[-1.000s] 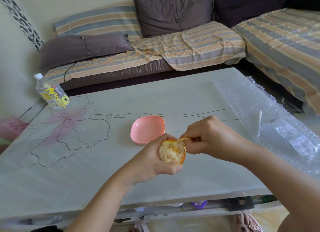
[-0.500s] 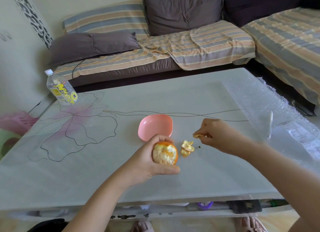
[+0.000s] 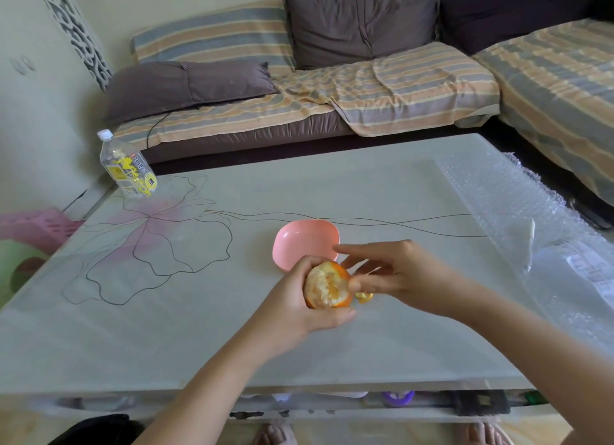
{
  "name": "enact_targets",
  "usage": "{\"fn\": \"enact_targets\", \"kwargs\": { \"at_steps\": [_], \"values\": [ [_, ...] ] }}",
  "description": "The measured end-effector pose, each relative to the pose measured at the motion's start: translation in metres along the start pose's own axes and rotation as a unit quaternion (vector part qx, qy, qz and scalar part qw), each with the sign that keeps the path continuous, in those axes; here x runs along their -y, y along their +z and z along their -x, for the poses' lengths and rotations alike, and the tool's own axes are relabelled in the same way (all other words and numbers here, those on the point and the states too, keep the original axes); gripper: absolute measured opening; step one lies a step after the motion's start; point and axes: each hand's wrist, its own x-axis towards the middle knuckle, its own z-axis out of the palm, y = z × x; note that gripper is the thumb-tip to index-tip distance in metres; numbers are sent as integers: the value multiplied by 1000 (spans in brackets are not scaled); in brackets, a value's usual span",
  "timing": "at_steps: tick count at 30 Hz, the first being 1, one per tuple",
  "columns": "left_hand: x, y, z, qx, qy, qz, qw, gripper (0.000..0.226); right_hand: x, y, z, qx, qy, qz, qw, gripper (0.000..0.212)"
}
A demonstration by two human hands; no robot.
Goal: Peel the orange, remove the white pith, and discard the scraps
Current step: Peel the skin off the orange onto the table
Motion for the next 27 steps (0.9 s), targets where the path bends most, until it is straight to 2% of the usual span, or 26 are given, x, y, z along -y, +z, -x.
{"fn": "enact_targets", "kwargs": {
  "at_steps": [5, 9, 13, 16, 22, 27],
  "values": [
    [-4, 12, -4, -68, 14, -71, 995, 58, 2, -2, 5, -17, -97, 75, 992, 38],
    [-10, 18, -5, -67, 42, -106, 991, 53, 2, -9, 12, -21, -133, 132, 982, 35],
    [-15, 24, -7, -70, 51, -118, 989, 55, 5, -2, 18, -73, -155, 260, 950, 36],
    [-19, 28, -9, -69, 51, -119, 989, 56, 7, -2, 18, -98, -177, 295, 934, 32],
    [-24, 33, -10, -77, 64, -128, 987, 57, 6, -6, 22, -125, -164, 254, 945, 39],
    [-26, 32, -10, -81, 73, -135, 985, 58, 7, -7, 26, -138, -63, 87, 985, 46]
  ]
}}
